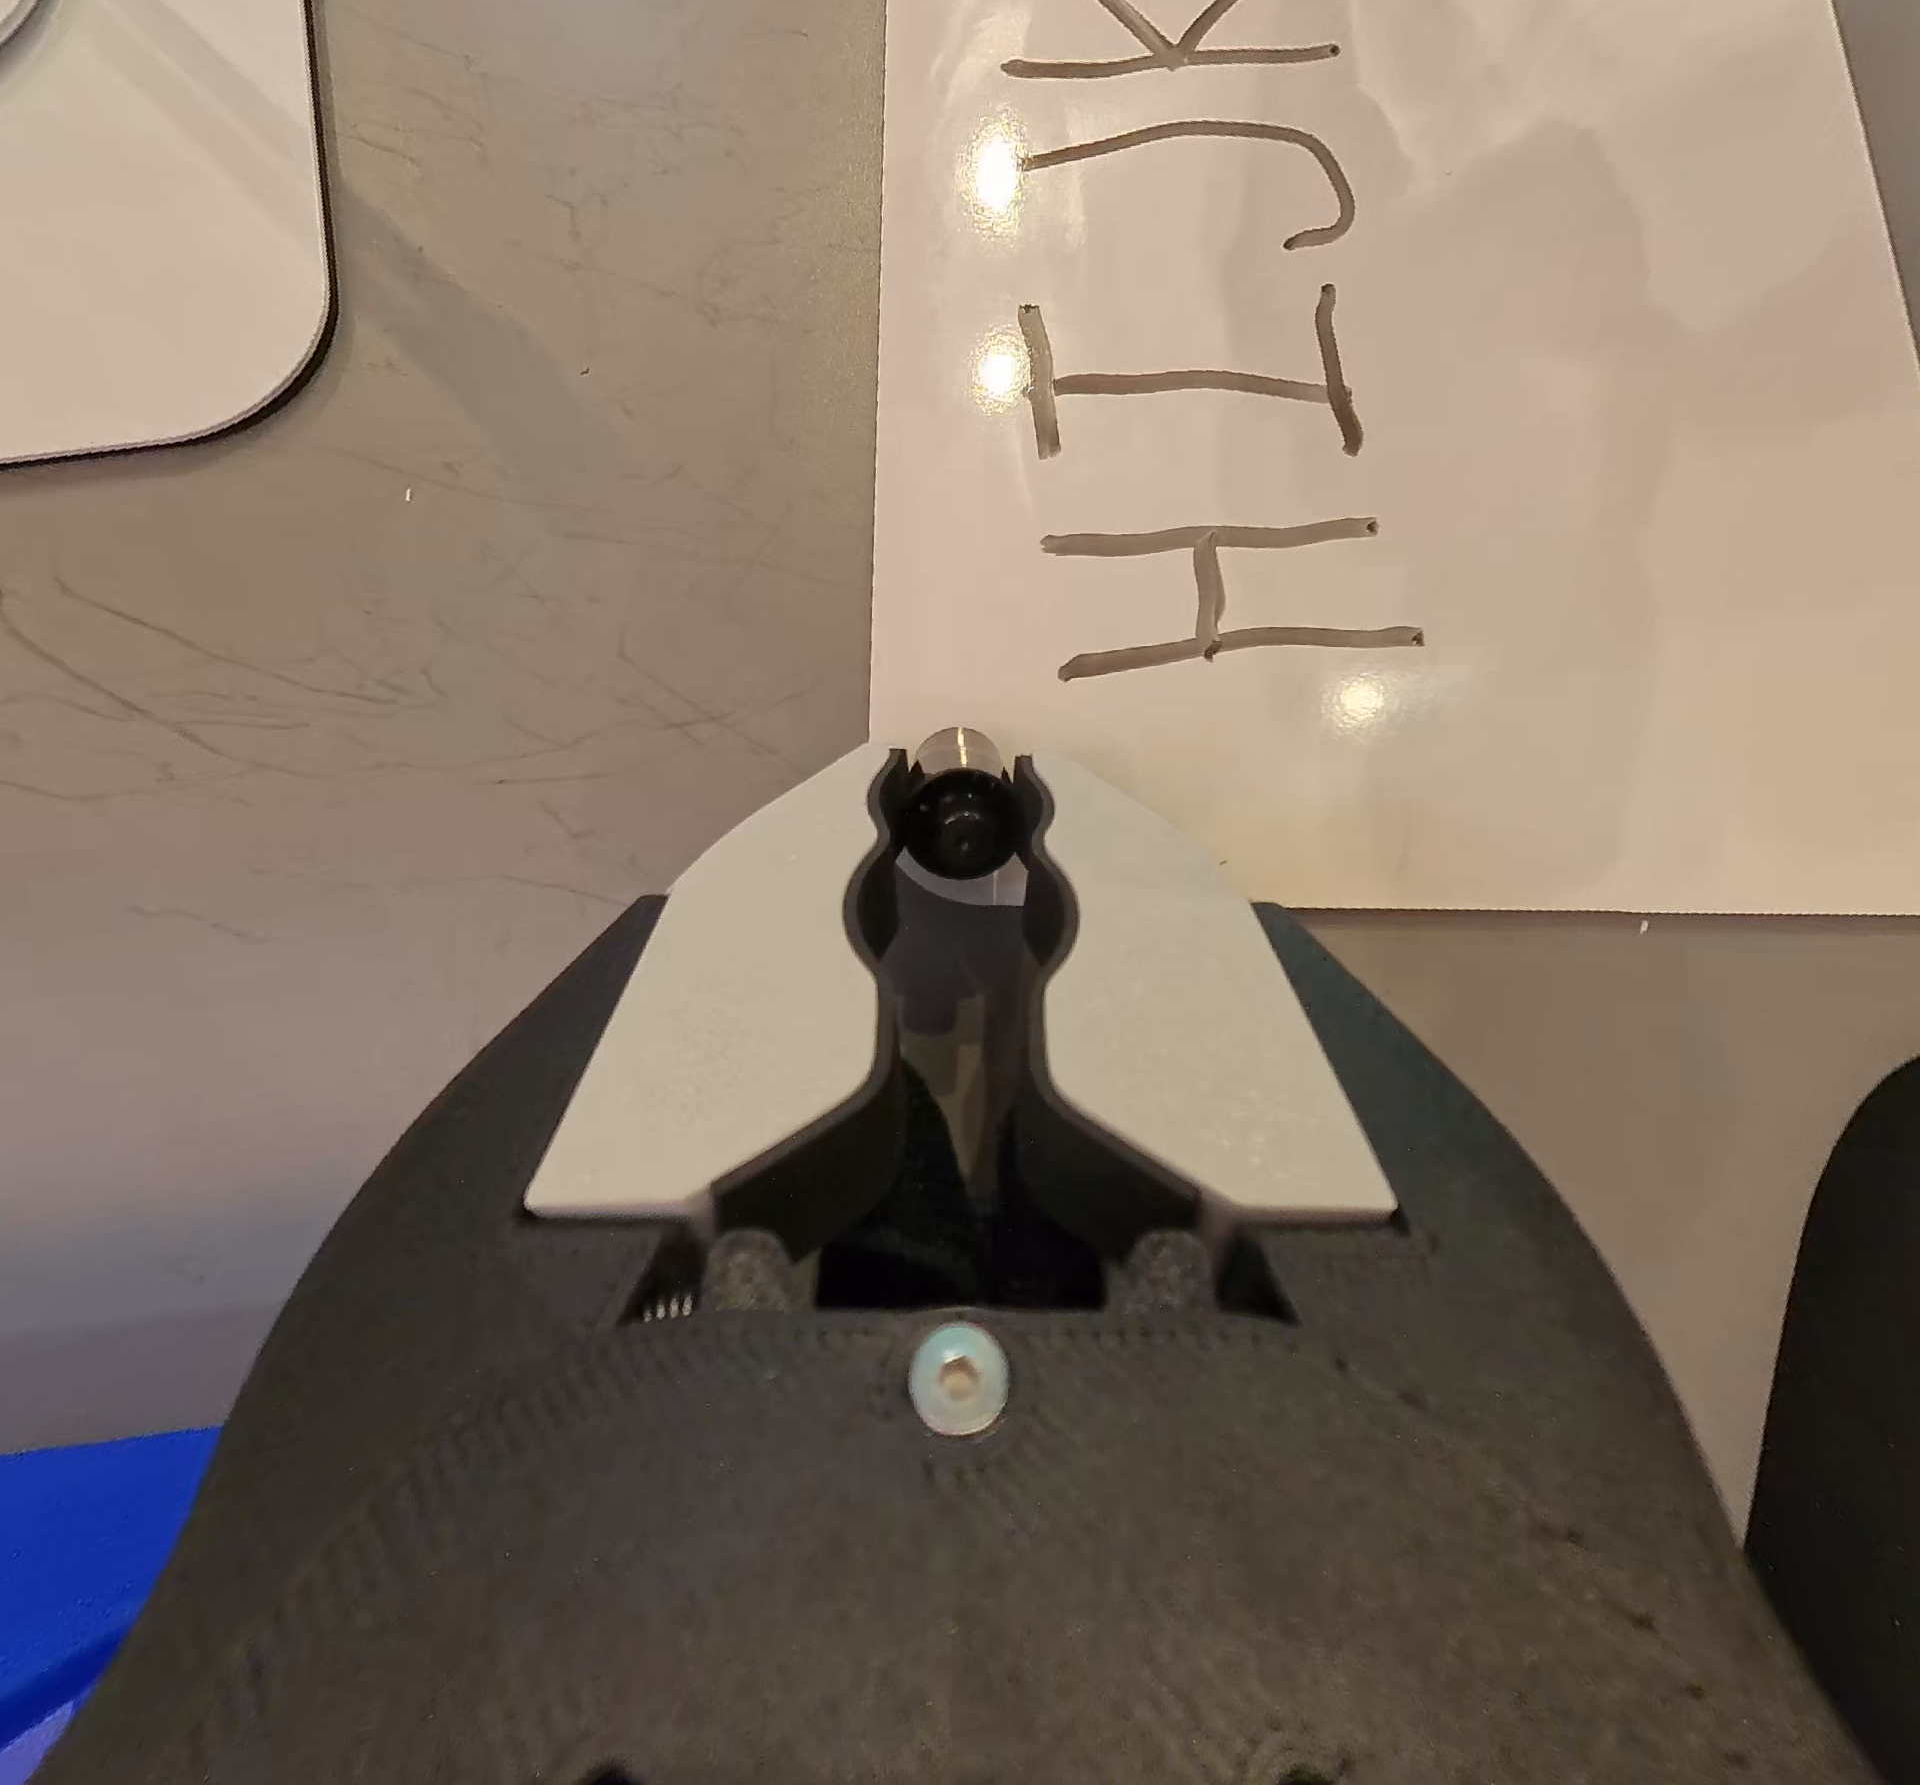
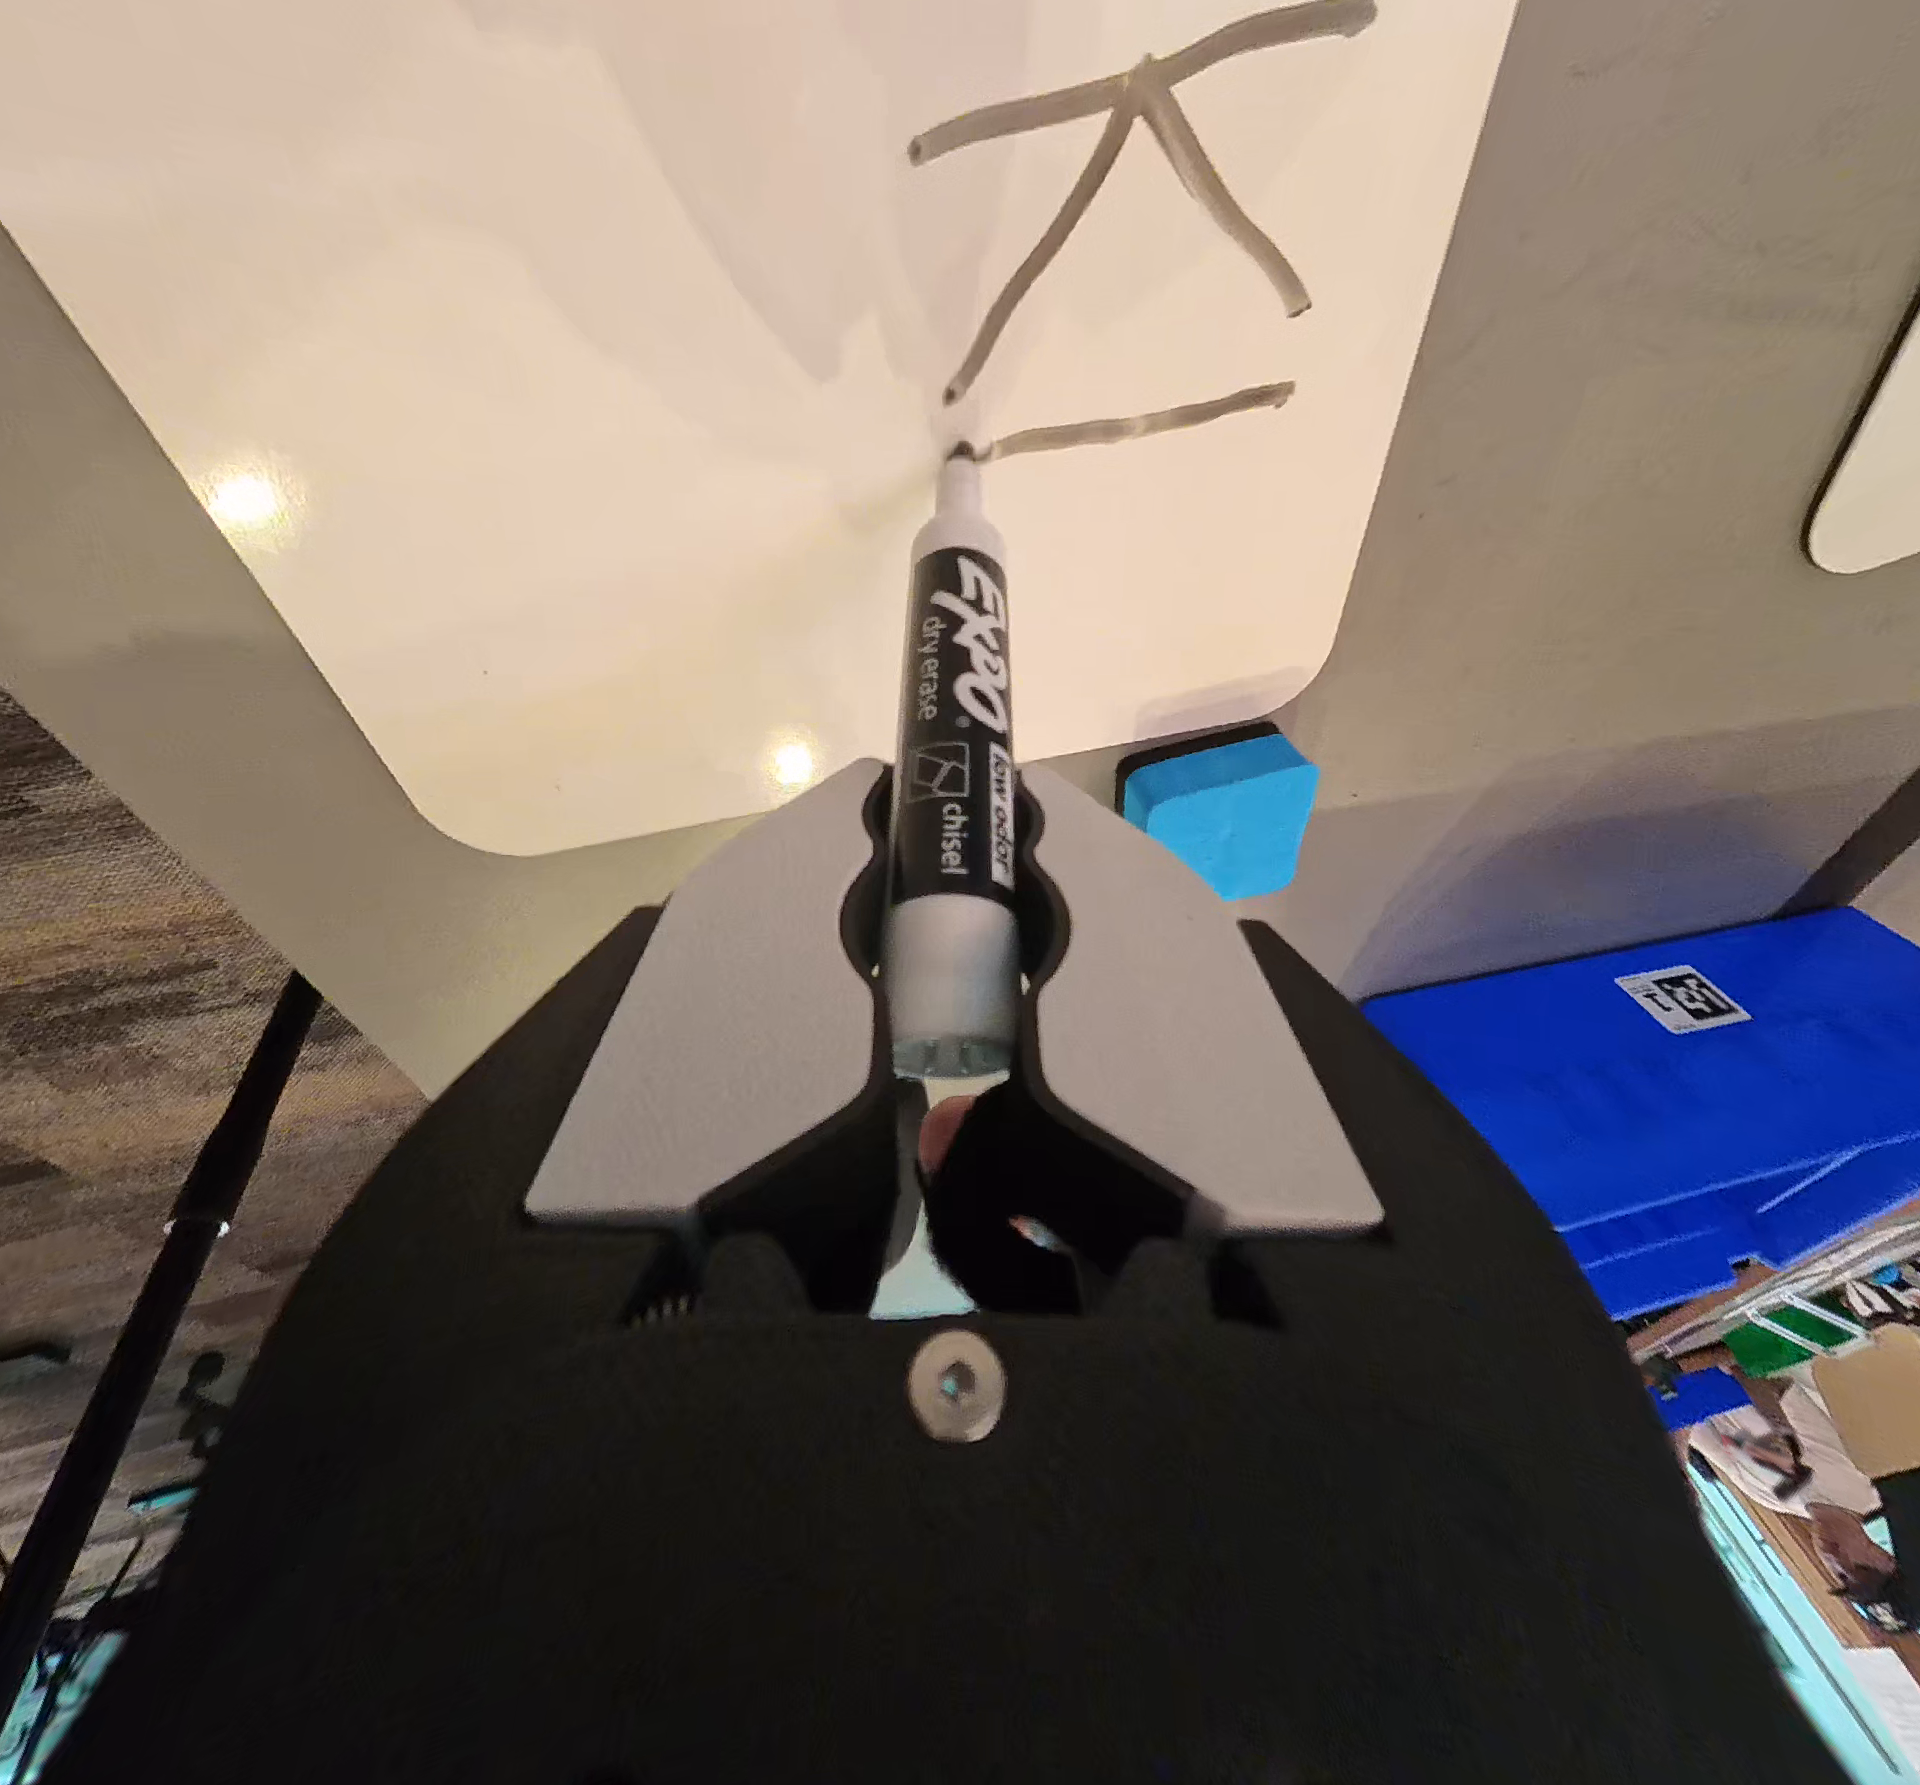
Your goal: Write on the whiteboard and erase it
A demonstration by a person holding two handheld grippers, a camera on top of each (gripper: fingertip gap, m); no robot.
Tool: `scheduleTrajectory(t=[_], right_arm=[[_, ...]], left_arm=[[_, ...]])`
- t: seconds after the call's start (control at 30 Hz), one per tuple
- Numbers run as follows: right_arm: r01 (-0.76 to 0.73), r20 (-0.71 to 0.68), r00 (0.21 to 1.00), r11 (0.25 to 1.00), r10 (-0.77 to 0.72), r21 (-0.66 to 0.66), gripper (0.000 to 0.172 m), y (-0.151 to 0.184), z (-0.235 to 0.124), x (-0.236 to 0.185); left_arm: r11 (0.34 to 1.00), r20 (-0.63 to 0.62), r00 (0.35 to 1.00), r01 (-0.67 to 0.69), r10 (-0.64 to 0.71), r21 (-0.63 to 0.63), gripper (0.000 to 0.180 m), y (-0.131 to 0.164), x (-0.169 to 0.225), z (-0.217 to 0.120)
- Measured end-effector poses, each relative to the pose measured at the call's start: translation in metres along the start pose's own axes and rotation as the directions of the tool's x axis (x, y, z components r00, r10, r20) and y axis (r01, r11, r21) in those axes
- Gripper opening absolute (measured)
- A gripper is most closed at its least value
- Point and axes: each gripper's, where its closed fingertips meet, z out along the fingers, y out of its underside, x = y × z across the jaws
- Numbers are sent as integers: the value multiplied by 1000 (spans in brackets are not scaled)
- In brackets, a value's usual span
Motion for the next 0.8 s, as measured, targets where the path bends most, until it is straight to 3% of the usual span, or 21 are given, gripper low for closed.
scheduleTrajectory(t=[0.8], right_arm=[[-71, -34, 997, 993, 68, -93, 20, 48, 2, 7]], left_arm=[[1000, -1, 1000, 1, -1, 0, 20, 0, 0, 0]])
